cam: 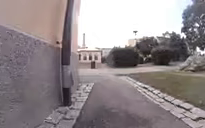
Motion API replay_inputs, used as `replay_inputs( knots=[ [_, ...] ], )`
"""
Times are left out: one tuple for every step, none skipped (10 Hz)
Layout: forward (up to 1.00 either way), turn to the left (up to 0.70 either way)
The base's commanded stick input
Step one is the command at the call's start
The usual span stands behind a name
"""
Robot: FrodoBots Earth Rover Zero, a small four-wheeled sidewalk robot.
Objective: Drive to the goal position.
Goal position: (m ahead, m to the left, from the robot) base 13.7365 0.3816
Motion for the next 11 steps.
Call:
replay_inputs(
  knots=[
    [0.7, 0.0],
    [0.7, 0.0],
    [0.7, -0.25],
    [0.7, -0.07],
    [0.7, -0.01],
    [0.7, 0.0],
    [0.7, 0.0],
    [0.7, 0.0],
    [0.7, 0.0],
    [0.7, 0.0],
    [0.7, 0.0]
  ],
)
